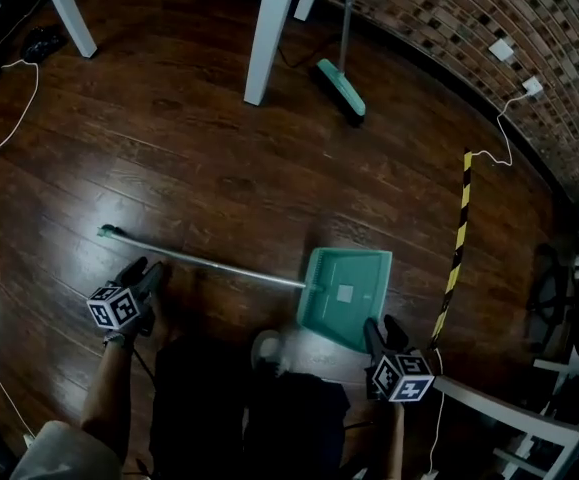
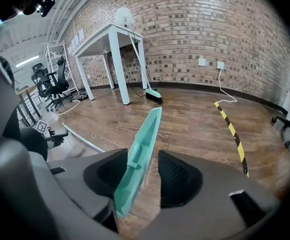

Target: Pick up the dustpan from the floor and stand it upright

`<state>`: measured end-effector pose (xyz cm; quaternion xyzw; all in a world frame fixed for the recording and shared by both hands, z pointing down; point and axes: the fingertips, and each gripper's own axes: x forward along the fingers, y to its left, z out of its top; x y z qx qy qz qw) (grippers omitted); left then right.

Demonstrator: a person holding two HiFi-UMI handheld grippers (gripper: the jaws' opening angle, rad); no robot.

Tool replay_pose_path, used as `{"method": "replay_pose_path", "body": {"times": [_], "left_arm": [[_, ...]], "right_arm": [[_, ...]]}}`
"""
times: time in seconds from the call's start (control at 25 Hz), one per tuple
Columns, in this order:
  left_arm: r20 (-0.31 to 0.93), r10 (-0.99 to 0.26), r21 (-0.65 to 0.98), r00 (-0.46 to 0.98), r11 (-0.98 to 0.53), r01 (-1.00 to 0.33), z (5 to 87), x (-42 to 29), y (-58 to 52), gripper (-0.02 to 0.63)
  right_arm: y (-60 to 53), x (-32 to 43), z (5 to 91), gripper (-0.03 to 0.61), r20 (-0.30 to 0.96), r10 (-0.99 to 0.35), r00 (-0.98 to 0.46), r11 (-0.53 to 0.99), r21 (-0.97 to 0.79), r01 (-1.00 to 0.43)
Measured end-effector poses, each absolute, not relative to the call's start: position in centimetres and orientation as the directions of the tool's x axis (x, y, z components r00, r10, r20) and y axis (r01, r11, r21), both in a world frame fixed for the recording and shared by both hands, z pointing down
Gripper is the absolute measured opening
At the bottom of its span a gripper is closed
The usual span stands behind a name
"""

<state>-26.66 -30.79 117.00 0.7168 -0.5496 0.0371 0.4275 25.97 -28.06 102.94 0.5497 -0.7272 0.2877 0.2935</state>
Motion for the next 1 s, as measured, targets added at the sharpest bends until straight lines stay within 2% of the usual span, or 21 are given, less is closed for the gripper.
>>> {"method": "replay_pose_path", "body": {"times": [0.48, 0.52, 0.68, 0.84, 1.0], "left_arm": [[0.496, -0.792, 0.628, 0.356, 0.044, -0.777, 119.2, -26.3, -34.0, 0.273], [0.489, -0.797, 0.64, 0.354, 0.052, -0.767, 119.4, -26.4, -34.2, 0.273], [0.488, -0.818, 0.607, 0.303, 0.068, -0.792, 119.3, -26.6, -35.2, 0.272], [0.449, -0.854, 0.578, 0.263, 0.053, -0.815, 118.1, -26.5, -36.3, 0.213], [0.366, -0.891, 0.613, 0.271, 0.011, -0.79, 116.3, -26.3, -37.4, 0.192]], "right_arm": [[-29.1, 24.2, 106.2, 0.196, 0.774, -0.579, -0.255, 0.298, -0.09, -0.95], [-29.3, 24.2, 106.5, 0.186, 0.774, -0.58, -0.254, 0.308, -0.081, -0.948], [-29.9, 25.0, 106.5, 0.058, 0.767, -0.607, -0.21, 0.293, -0.03, -0.956], [-30.0, 25.6, 106.6, 0.057, 0.756, -0.625, -0.195, 0.274, -0.021, -0.961], [-30.2, 26.4, 107.0, 0.057, 0.742, -0.638, -0.207, 0.263, -0.042, -0.964]]}}
